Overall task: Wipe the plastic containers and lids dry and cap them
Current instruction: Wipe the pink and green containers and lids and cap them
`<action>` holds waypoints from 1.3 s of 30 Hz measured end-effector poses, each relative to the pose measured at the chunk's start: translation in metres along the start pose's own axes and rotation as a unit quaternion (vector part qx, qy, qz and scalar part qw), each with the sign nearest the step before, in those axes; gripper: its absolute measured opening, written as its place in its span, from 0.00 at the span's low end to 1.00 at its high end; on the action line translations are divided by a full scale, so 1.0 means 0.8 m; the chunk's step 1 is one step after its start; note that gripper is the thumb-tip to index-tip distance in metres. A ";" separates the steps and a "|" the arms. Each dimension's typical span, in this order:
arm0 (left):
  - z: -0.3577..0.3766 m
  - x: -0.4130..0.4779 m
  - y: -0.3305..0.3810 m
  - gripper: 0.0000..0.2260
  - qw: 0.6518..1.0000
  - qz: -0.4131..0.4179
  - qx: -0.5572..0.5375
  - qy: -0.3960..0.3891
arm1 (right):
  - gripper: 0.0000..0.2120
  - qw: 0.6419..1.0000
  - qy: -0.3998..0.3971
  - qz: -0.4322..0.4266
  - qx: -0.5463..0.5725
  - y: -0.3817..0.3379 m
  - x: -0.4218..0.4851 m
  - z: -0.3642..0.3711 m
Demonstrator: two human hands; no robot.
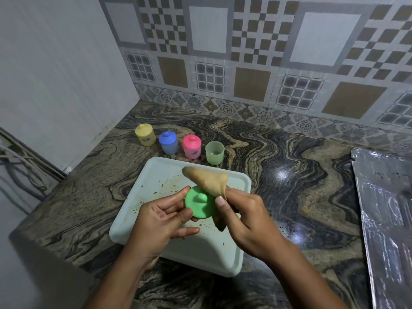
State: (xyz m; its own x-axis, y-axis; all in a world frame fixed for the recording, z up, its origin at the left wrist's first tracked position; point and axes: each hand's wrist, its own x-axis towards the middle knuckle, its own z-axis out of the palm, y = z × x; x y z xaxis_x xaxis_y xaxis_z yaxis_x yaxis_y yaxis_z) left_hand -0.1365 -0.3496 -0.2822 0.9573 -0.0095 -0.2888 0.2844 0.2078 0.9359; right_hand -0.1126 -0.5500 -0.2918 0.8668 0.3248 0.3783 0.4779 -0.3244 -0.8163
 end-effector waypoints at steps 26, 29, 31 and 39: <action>-0.010 0.007 0.015 0.09 0.978 0.021 0.208 0.025 | 0.18 0.866 0.115 0.290 0.390 0.015 0.001 0.024; -0.016 0.016 0.021 0.07 0.951 0.073 0.297 0.042 | 0.23 0.853 0.107 0.293 0.418 0.014 -0.001 0.024; -0.016 0.018 0.027 0.09 0.929 0.133 0.342 0.037 | 0.17 0.852 0.105 0.294 0.420 0.014 -0.001 0.025; -0.008 0.027 0.044 0.08 0.840 0.217 0.494 -0.055 | 0.20 0.886 0.082 0.268 0.369 0.013 -0.001 0.024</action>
State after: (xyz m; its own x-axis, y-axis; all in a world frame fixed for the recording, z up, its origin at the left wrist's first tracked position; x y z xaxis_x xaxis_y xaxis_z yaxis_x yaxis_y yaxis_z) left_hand -0.1064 -0.3364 -0.2567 0.9652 -0.2445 0.0924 -0.2413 -0.6977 0.6745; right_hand -0.1112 -0.5370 -0.3090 0.9791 0.1474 -0.1403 -0.1790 0.2950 -0.9386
